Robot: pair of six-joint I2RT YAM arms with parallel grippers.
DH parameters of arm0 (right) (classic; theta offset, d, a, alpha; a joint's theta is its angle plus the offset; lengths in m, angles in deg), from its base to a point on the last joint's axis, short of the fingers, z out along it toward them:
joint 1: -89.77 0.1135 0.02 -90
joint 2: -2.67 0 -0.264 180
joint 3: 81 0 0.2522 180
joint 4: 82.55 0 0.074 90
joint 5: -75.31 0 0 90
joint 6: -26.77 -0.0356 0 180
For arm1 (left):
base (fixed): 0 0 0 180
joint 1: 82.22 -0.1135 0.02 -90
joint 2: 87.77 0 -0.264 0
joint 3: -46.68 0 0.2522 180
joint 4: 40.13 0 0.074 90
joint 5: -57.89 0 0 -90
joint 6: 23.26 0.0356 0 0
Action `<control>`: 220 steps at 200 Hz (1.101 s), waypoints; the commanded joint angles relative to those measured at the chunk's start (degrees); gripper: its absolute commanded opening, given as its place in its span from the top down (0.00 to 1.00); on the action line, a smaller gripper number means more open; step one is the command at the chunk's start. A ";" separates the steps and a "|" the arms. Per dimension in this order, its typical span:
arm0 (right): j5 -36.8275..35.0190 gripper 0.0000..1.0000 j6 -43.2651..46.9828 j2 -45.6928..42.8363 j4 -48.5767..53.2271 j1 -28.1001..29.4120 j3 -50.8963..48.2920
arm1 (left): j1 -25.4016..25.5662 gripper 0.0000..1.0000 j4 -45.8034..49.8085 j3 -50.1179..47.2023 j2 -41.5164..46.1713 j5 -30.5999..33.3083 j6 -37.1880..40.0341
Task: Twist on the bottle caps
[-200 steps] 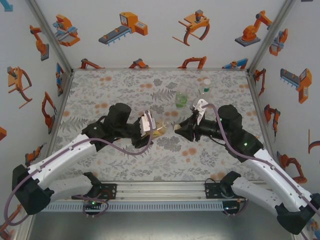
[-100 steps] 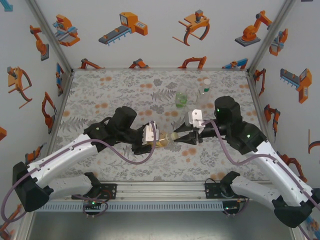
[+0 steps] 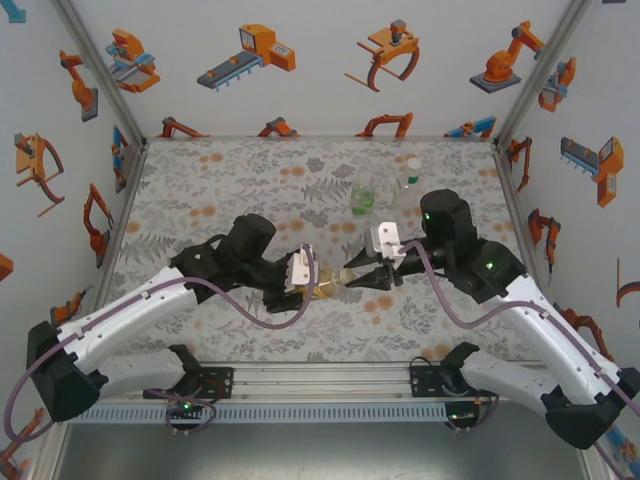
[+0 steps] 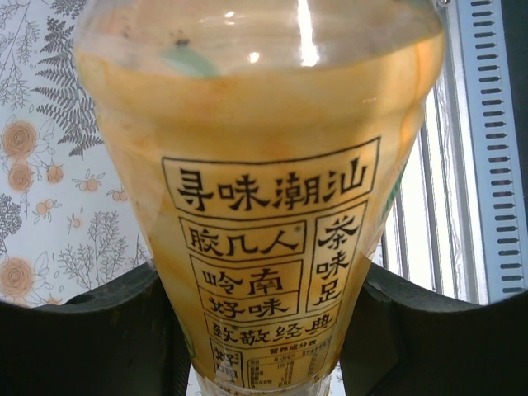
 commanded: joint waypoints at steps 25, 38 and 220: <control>2.19 0.95 1.37 0.90 -0.63 0.88 1.79 | 0.30 1.00 0.12 2.10 -0.62 -2.88 1.61; 2.16 0.95 1.49 1.07 -0.40 1.03 1.73 | 0.31 1.00 0.19 2.23 -0.62 -3.25 1.56; -0.51 1.00 11.90 1.64 8.61 4.48 2.69 | -1.19 1.00 -4.15 0.90 0.73 -12.60 0.53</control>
